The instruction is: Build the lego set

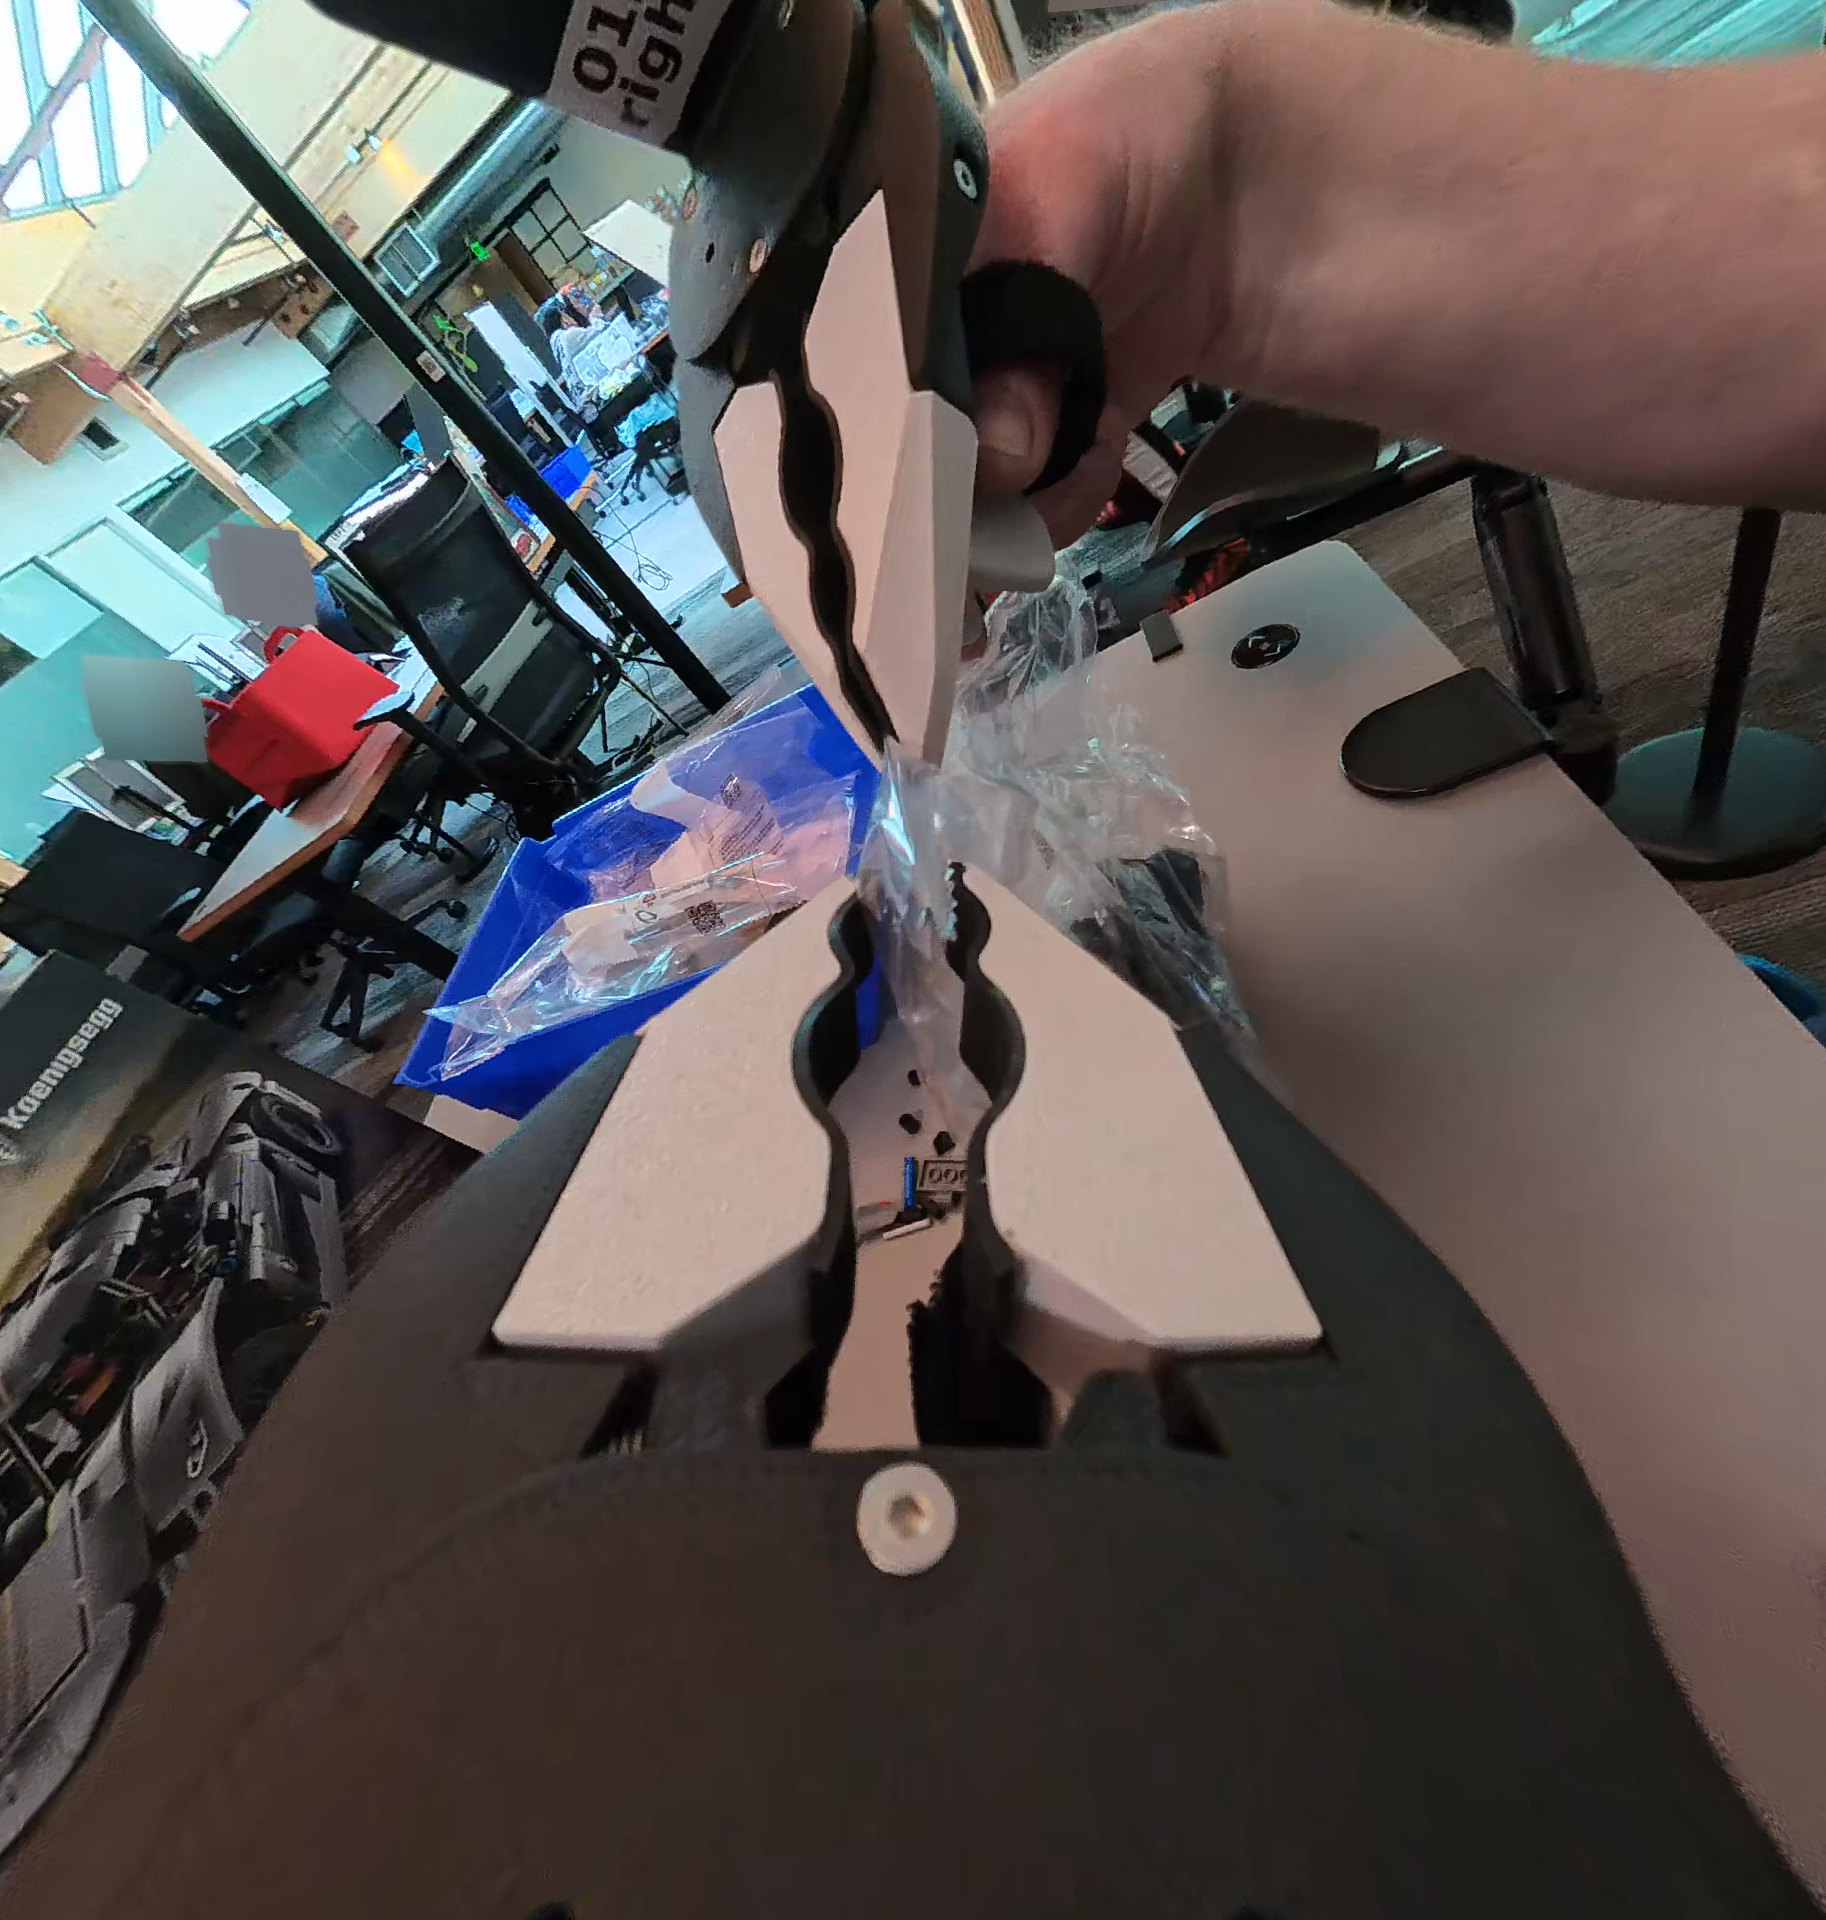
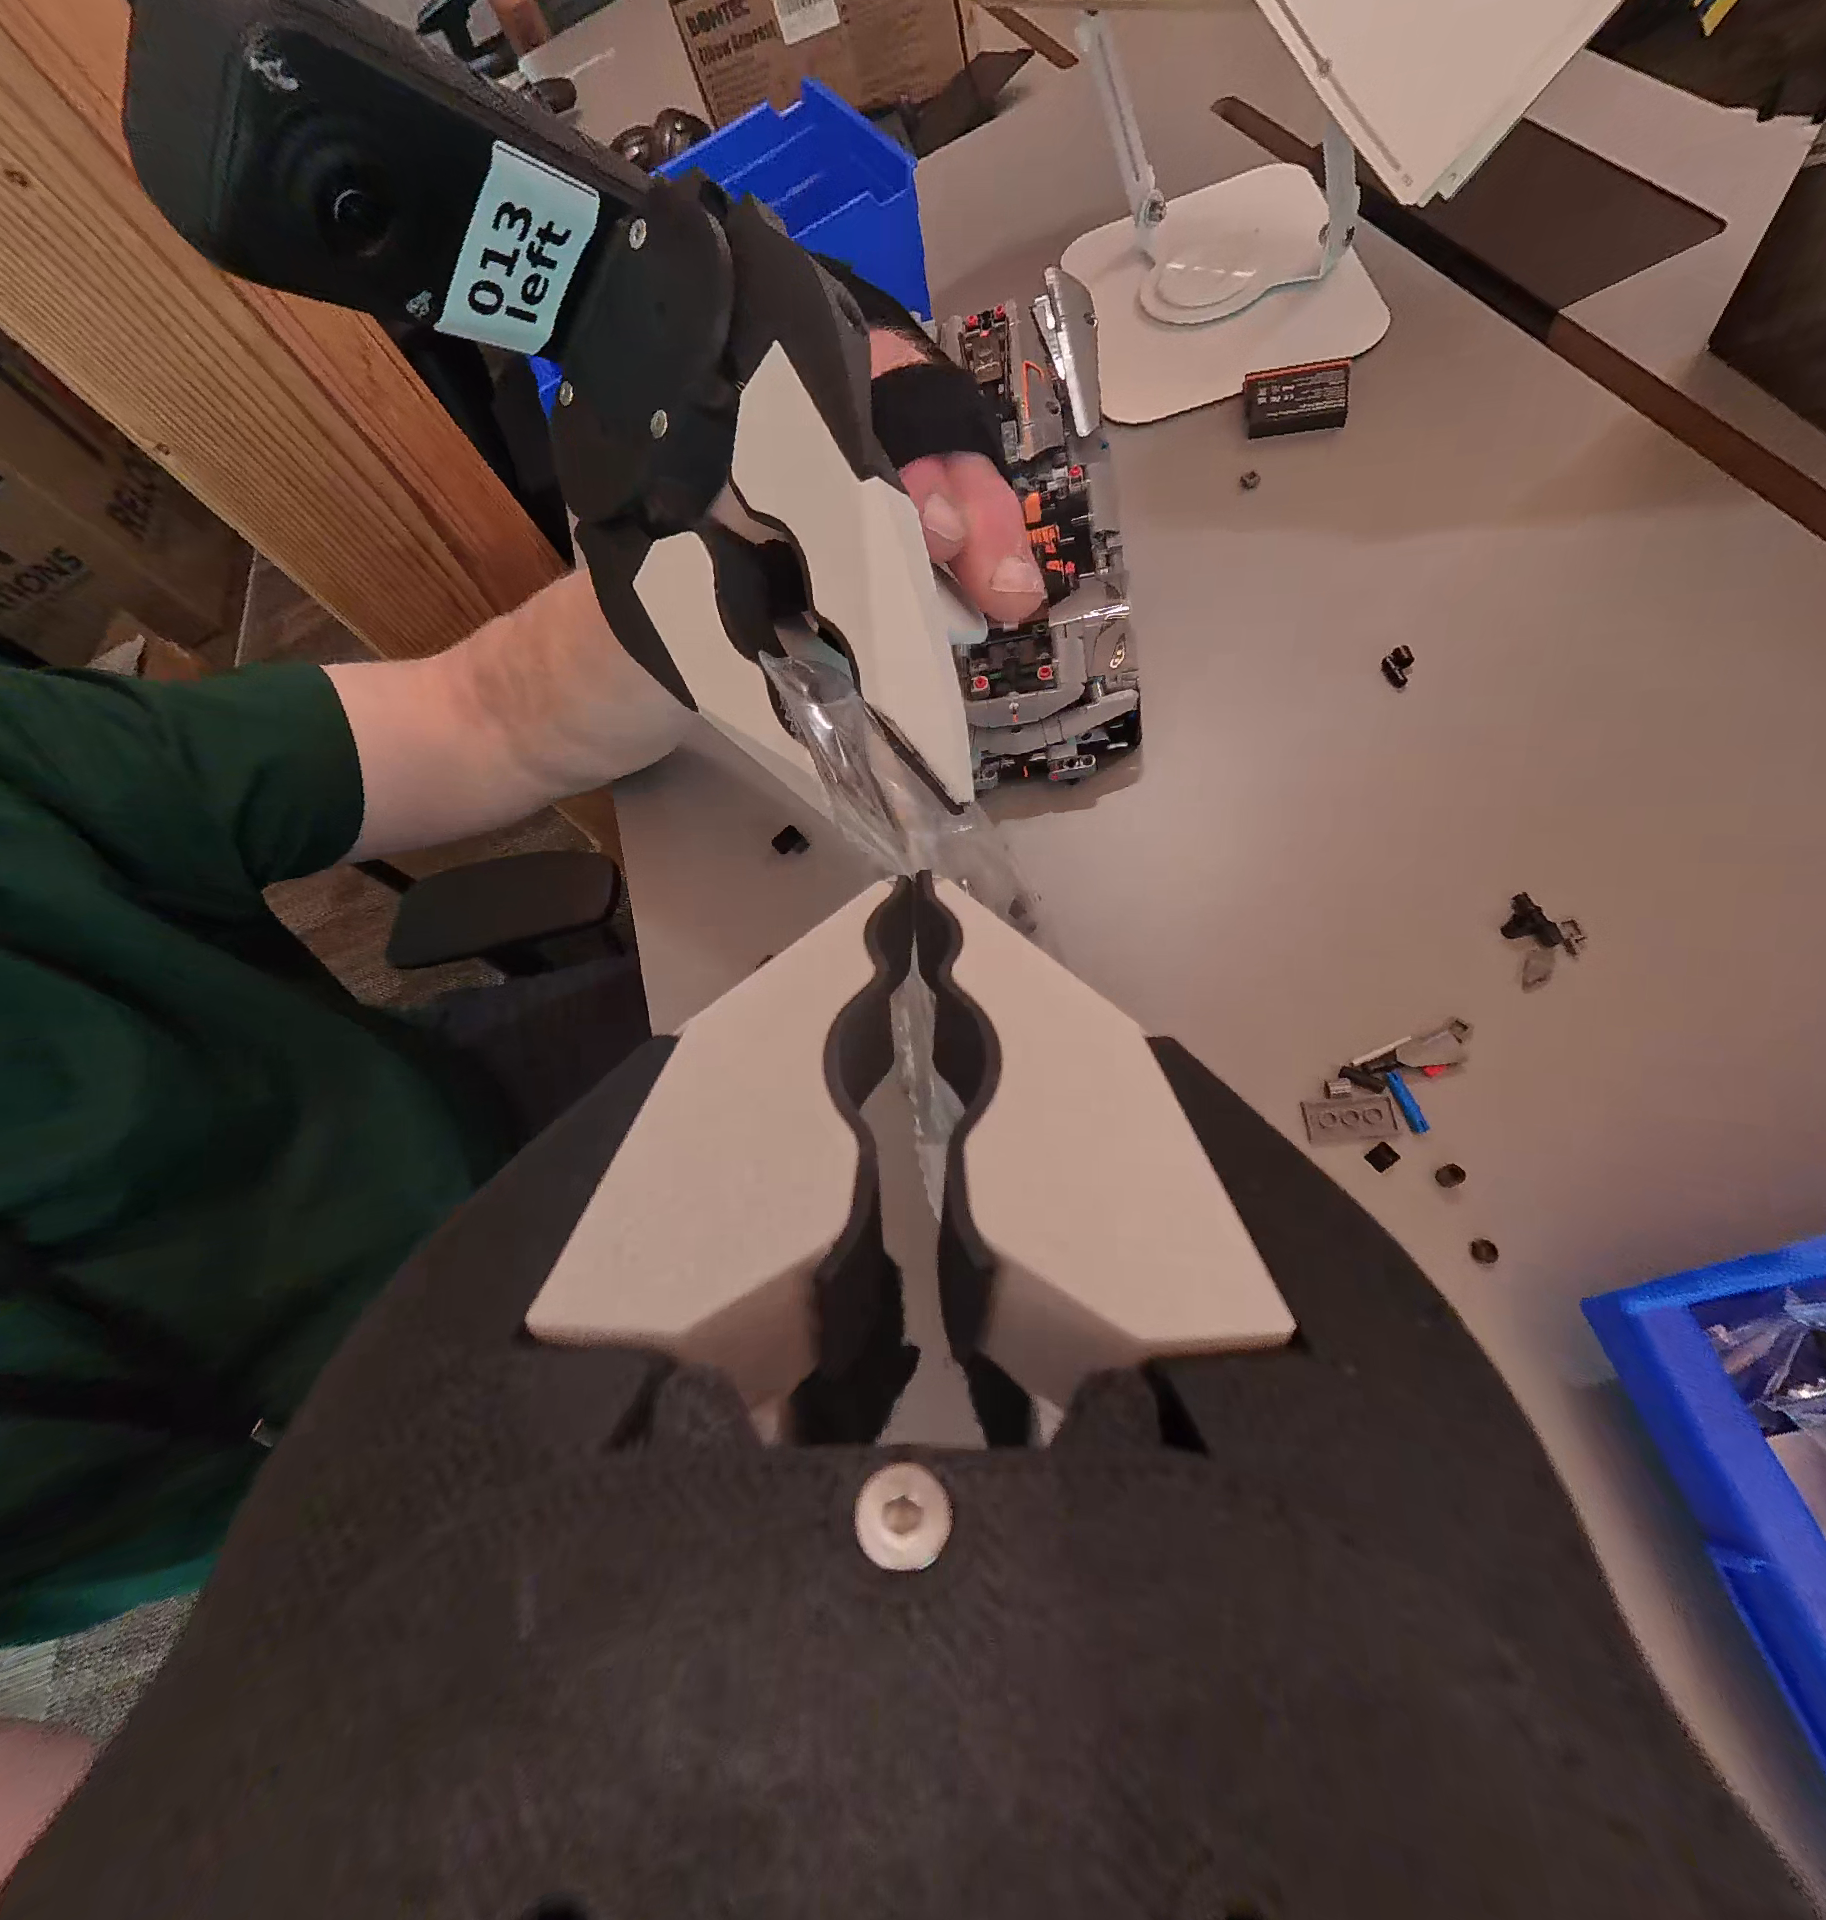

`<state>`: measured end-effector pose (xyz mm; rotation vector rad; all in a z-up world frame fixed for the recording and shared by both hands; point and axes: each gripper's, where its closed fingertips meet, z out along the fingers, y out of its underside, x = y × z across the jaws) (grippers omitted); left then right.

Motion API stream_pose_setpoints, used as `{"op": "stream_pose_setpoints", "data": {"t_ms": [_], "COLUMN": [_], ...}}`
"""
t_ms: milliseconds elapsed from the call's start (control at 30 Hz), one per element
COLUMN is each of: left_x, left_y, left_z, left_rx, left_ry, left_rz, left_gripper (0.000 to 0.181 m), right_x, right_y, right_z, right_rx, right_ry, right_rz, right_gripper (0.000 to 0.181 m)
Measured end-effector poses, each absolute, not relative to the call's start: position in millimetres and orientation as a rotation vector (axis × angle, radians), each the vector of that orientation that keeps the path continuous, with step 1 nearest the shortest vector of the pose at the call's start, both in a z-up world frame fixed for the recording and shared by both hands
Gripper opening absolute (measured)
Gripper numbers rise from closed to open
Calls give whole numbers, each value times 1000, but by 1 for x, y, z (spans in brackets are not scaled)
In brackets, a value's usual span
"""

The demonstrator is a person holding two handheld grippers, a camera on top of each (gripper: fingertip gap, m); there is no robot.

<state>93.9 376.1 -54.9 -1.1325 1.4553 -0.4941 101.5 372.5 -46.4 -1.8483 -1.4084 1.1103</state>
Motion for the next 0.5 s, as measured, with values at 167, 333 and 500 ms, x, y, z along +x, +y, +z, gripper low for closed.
{"op": "stream_pose_setpoints", "data": {"t_ms": [167, 333, 500], "left_x": [93, 92, 93], "left_y": [379, 385, 384], "left_z": [-54, -56, -54], "left_rx": [-1149, -1228, -1264], "left_ry": [1437, 1389, 1360], "left_rz": [-484, -625, -707], "left_gripper": [1, 0, 0], "right_x": [99, 90, 75], "right_y": [377, 380, 381], "right_z": [-43, -42, -46], "right_rx": [-1772, -1512, -1256], "right_ry": [-1428, -1487, -1516], "right_rz": [964, 376, -85], "right_gripper": [1, 33, 38]}}
